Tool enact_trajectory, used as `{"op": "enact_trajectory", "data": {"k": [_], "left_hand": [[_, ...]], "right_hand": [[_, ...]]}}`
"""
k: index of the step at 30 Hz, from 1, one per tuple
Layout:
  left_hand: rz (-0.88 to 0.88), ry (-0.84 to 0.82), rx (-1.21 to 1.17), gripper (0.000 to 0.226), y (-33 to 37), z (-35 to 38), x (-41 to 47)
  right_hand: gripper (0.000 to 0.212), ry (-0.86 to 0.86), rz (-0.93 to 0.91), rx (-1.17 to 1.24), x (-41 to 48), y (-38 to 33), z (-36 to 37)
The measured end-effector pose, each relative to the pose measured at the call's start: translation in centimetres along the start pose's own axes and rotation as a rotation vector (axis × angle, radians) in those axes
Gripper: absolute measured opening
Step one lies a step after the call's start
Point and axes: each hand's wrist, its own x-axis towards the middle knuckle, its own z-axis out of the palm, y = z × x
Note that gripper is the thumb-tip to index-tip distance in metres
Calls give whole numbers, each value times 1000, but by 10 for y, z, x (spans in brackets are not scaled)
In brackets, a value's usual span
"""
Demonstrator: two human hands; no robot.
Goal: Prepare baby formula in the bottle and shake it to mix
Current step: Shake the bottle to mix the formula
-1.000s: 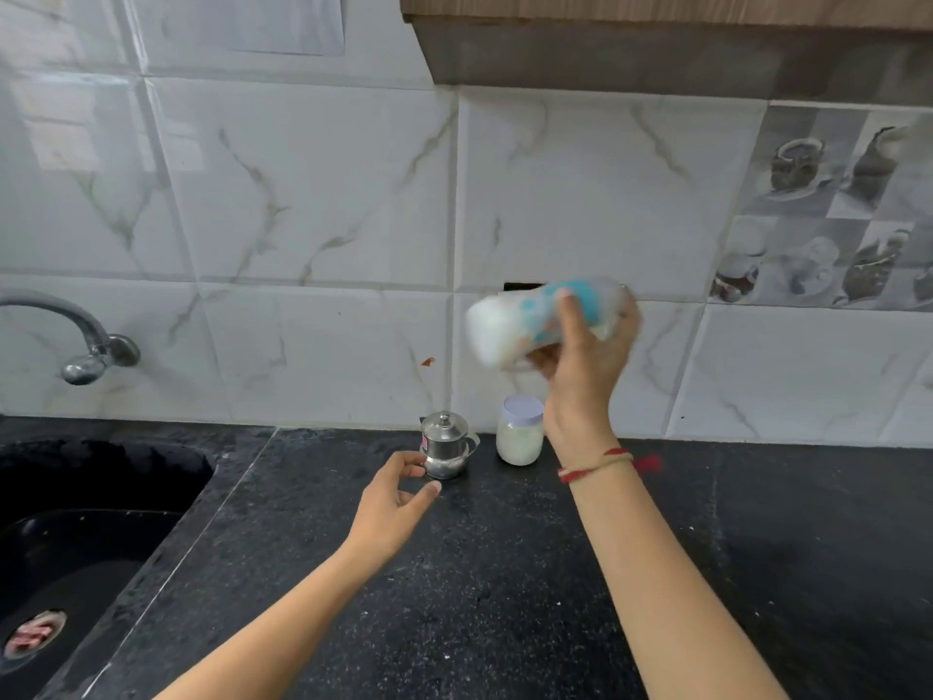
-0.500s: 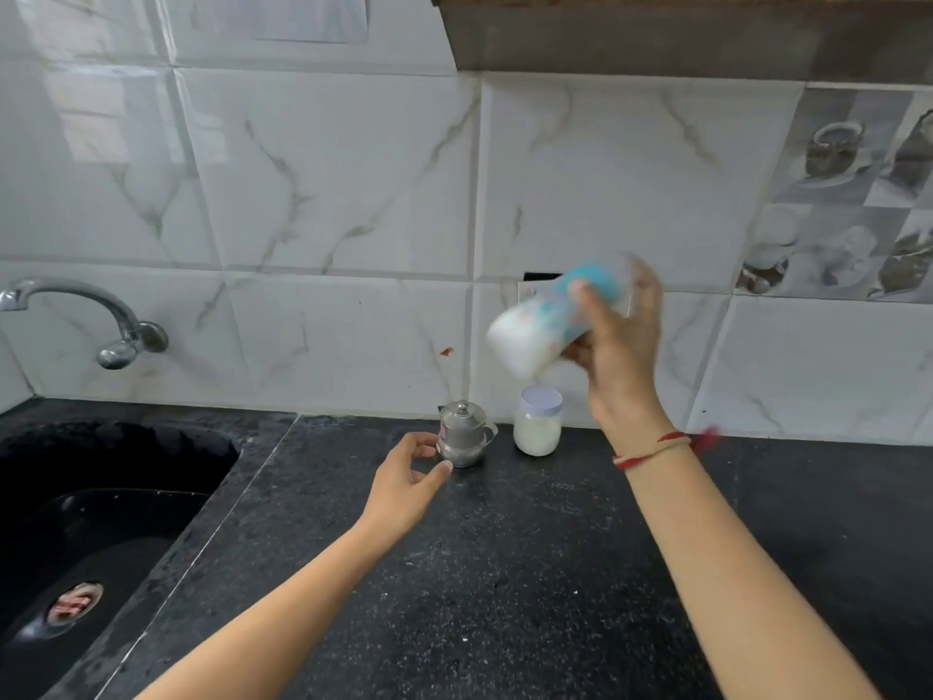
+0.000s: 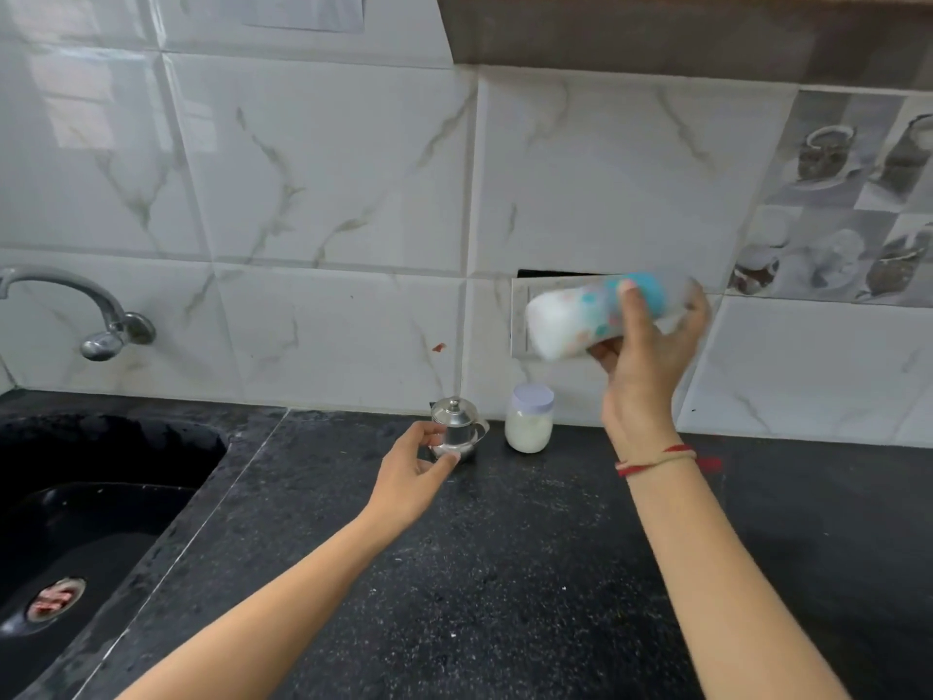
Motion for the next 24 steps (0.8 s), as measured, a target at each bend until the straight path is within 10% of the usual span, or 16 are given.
{"op": "enact_trajectory", "data": {"k": [4,7,11,15,18,22,24], "left_hand": [[14,-55,-4,29,-2,8,-2],[17,-44,-9,32,-4,9,-3],[11,-47,-4,33,-10,11,-3],[20,-11,-27,32,-10,11,1],[28,-6,-17,33,-8,9,2],[38,62,-66,32,-4,4,3],[45,36,-71,32,-2,4,2]], "right_hand": [[54,-201,41,-246,-11,8,-10],[55,46,41,-9,-7,7,-20],[55,-204,72,-269,-12,11,-14],[54,-9,64,-61,-8,11,-15],[56,-315,82,-369,-18,18,-13],[52,6,45,-54,-10,15,-25],[53,-203,117,-233,-18,17,-21]]}}
